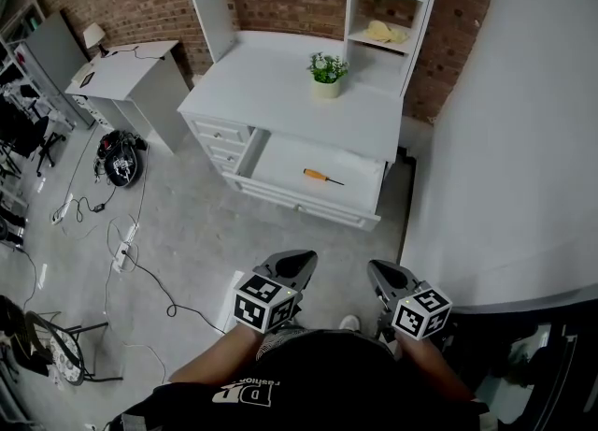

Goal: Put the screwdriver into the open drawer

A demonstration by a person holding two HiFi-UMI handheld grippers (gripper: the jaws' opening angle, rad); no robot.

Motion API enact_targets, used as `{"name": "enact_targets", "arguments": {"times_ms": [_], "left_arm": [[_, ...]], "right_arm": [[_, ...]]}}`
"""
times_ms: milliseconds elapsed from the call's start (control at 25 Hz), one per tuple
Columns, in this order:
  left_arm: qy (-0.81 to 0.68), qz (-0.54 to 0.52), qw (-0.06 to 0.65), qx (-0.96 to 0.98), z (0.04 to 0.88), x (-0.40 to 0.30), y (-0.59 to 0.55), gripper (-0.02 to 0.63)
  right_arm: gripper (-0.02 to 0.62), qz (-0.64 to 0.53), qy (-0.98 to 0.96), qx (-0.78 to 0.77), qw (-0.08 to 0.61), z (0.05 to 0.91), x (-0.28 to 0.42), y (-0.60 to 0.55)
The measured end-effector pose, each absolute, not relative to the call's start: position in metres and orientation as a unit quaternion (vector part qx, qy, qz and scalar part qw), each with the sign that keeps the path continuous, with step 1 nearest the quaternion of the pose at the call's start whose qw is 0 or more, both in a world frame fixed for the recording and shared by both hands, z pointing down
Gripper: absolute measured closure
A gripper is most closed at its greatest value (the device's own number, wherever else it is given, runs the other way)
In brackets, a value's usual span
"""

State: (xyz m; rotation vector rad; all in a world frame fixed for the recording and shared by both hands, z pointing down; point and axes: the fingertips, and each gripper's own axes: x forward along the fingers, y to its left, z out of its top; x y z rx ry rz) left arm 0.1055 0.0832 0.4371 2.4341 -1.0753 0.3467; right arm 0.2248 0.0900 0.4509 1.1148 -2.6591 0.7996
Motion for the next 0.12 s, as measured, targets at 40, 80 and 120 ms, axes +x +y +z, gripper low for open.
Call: {"name": "enact_targets", "arguments": {"times_ms": [40, 80, 120], "left_arm": [[-0.391, 0.125, 0.227, 0.883, 0.4371, 0.1056, 0.0835, 0.588], [-0.391, 0.125, 0.226, 0.883, 0.4373, 0.1057, 0.0837, 0.588], [-0.392, 0.125, 0.226, 0.883, 0.4374, 0.1057, 0.0841, 0.588]], "right_arm": [[0.591, 0.267, -0.886, 0.371, 0.075, 0.4514, 0.2249, 0.0904], [0.591, 0.267, -0.886, 0.371, 0.074, 0.4520, 0.2250, 0.0908], [0.591, 0.267, -0.886, 0.371, 0.074, 0.4526, 0.2252, 0.0913]]}}
